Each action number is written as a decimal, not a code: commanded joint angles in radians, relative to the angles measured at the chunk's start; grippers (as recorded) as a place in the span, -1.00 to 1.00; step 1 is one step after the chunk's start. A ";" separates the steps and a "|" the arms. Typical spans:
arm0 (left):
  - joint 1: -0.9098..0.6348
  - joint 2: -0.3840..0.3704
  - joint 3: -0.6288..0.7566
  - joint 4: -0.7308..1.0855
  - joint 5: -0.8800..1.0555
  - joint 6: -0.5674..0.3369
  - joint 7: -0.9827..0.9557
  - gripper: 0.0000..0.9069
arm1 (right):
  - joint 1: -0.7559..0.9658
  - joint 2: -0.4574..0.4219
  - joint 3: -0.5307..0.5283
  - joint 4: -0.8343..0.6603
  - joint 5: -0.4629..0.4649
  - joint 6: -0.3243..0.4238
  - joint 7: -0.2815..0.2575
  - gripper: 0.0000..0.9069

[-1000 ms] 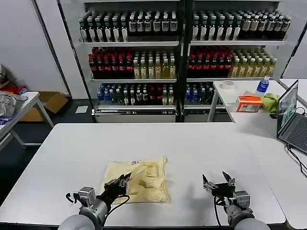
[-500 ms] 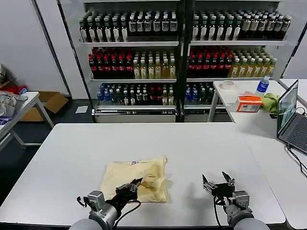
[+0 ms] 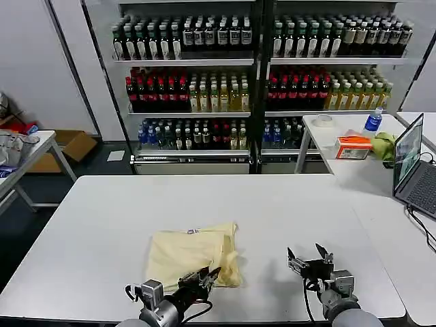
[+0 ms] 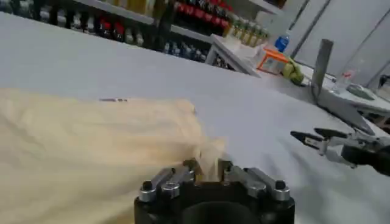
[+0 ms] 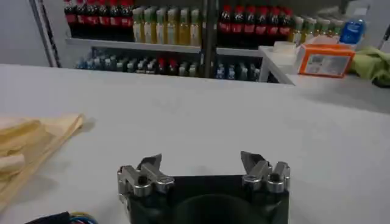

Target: Fold and organize the clothes.

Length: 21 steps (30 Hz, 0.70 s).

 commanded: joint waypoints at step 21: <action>0.183 0.015 -0.571 -0.084 -0.345 0.044 -0.125 1.00 | 0.015 0.017 -0.015 0.000 -0.001 -0.006 0.001 1.00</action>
